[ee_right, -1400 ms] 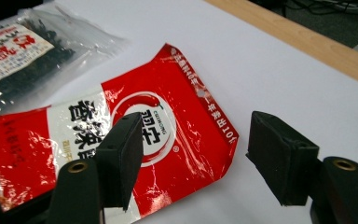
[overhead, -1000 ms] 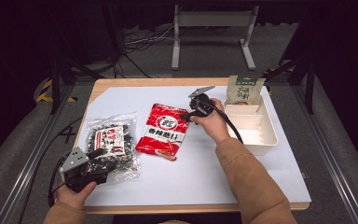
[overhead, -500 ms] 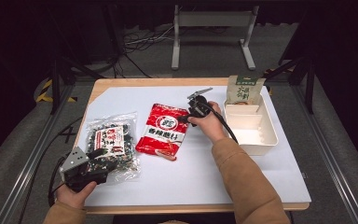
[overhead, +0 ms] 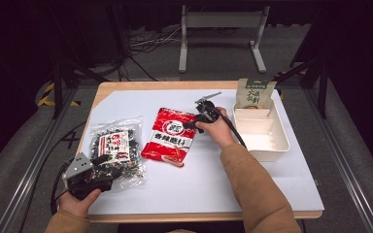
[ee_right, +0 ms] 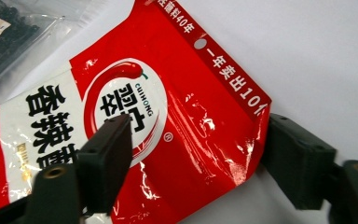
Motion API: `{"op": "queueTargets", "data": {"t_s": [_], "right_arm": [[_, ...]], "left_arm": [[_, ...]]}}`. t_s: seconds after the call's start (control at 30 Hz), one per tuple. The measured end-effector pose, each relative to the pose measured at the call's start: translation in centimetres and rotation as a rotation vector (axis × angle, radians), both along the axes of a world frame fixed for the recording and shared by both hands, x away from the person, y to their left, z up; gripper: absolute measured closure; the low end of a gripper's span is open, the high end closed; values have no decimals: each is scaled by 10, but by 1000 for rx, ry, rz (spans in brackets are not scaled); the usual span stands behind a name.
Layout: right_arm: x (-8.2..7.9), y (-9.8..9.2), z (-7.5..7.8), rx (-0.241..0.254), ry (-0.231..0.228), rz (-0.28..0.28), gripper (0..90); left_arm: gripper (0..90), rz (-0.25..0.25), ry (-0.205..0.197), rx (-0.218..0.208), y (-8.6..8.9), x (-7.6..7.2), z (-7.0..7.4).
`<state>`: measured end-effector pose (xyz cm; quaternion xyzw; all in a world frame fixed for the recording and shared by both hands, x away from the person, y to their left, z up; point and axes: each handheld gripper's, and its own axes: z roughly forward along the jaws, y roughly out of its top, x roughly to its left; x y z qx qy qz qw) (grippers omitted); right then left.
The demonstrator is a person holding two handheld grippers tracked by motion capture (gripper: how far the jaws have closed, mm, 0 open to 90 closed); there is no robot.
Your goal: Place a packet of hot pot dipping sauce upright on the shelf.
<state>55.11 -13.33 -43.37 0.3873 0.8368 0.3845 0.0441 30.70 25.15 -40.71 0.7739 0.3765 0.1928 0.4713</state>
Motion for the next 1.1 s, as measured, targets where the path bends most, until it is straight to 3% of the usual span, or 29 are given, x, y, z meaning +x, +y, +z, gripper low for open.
{"op": "queueTargets", "data": {"t_s": [0.23,0.33,0.5,0.67,0.77,0.93,1.1], "right_arm": [[-3,-4,9,11,0,14,451],[-8,-5,17,38,-14,3,498],[-16,-4,29,68,-52,38,541],[-21,-4,34,178,-45,74,624],[-22,-1,32,204,-20,104,643],[-24,13,20,157,6,141,657],[-23,21,8,133,22,140,668]], "left_arm": [[274,-2,3,0,0,0,0],[274,-5,6,1,0,1,0],[274,-7,1,7,-1,1,0],[274,-11,5,9,-2,1,-1],[274,-10,7,10,-3,2,-1],[273,-10,9,7,-3,2,-1],[273,-11,8,3,-2,2,-1]]}}
